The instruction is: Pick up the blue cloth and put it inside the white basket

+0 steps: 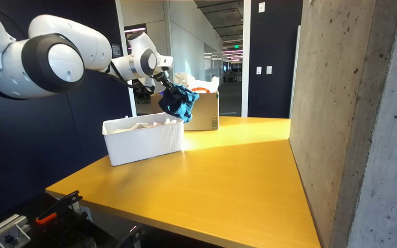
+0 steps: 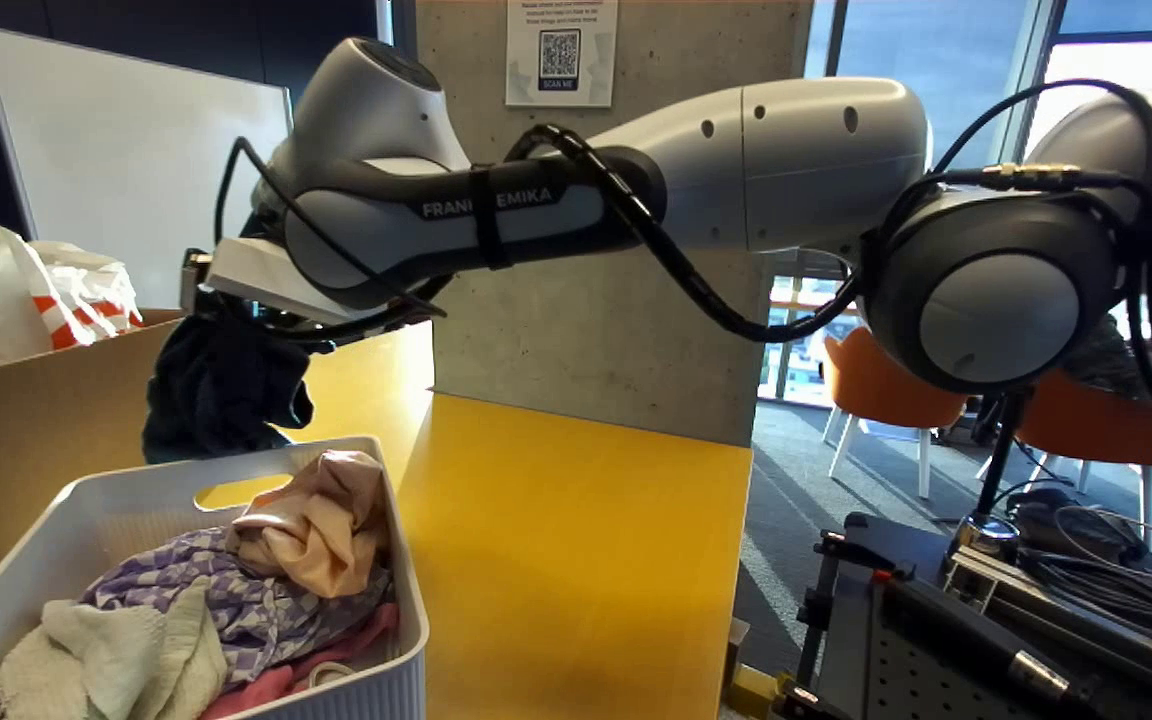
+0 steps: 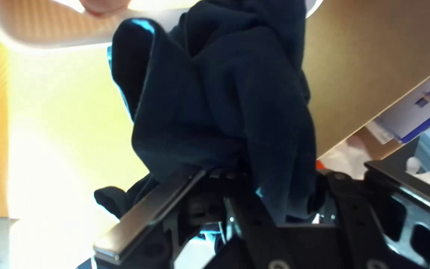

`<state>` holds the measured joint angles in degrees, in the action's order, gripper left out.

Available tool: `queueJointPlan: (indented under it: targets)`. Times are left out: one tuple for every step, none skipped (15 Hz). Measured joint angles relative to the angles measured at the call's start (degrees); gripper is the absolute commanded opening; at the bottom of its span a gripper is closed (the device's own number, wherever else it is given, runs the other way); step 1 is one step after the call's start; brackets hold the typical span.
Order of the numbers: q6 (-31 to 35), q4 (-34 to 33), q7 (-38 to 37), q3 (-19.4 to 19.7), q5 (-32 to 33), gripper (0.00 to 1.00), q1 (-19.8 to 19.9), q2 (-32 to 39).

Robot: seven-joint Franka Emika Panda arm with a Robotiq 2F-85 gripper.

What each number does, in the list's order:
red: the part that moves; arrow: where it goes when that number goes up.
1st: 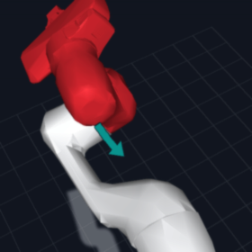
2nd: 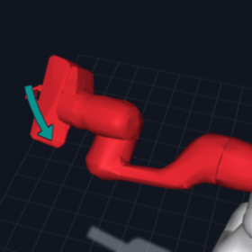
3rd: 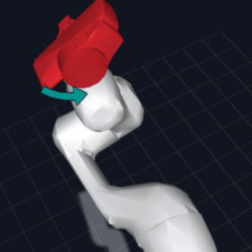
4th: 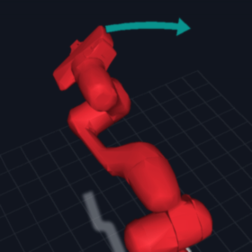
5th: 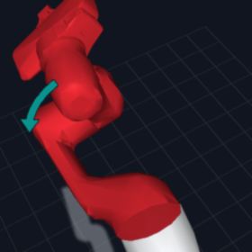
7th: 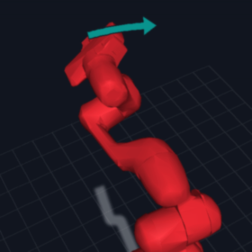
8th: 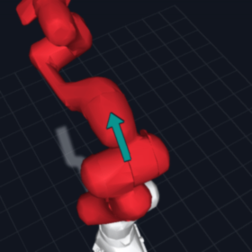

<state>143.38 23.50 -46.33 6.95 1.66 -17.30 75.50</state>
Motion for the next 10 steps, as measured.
queueJointPlan:
  targets:
    - [-0.2, 0.1, -0.9, 0.3, 0.6, 0.05, -1.8, 0.0]
    - [-0.6, 0.4, -1.8, 0.5, 1.2, 0.05, -3.4, 0.1]
    - [-0.9, 0.7, -2.3, 0.5, 1.4, 0.05, -4.7, 0.3]
    - [-1.4, 1.2, -2.7, 0.5, 1.4, 0.05, -5.6, 0.6]
    - [-2.0, 1.7, -3.0, 0.5, 1.4, 0.05, -6.2, 1.0]
    - [-2.7, 2.2, -3.5, 0.5, 1.4, 0.05, -6.3, 1.4]
    - [-3.3, 2.8, -3.9, 0.5, 1.4, 0.05, -6.1, 1.9]
    - [-4.3, 2.9, -4.0, 0.5, 1.4, 0.05, -5.7, 2.4]
    - [-5.7, 2.7, -4.0, 0.4, 1.4, 0.05, -5.1, 2.9]
    - [-7.2, 2.6, -3.7, 0.2, 1.3, 0.05, -4.4, 3.4]
